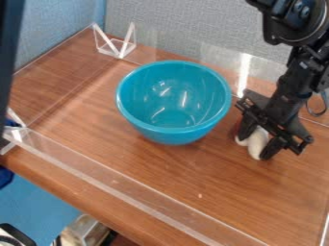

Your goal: Put the mushroom in the blue bowl

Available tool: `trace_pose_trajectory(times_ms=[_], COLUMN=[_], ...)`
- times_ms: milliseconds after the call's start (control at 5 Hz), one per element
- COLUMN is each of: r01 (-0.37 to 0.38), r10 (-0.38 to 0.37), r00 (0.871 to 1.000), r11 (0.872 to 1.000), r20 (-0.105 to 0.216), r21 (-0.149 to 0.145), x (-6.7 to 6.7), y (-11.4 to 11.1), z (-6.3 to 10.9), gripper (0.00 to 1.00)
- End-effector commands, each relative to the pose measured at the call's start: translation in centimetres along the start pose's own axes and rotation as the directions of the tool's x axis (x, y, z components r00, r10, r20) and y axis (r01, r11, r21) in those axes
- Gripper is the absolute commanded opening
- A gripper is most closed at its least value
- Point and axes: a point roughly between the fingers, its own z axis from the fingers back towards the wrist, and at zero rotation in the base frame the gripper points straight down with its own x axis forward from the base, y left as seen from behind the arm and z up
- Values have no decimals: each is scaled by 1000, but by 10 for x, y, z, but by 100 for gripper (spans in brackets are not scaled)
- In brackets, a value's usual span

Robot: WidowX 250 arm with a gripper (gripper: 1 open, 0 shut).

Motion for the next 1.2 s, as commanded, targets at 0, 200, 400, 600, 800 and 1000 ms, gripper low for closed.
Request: trace_pose_trajectory(times_ms=[0,200,400,600,800,1000], r01=[17,28,40,106,61,17], r10=[-17,-28,-39,-105,-61,-17], r00=[1000,1000,999,994,998,999], r11=[1000,1000,999,994,998,1000], r20=[10,15,20,33,33,33], r21=[-5,-7,-9,-9,-8,-7], x=[0,-4,-8,-14,-23,-32], y=[-1,2,4,4,1,-2], z=[-5,-6,-6,-6,-1,3], gripper=[0,0,0,0,0,0])
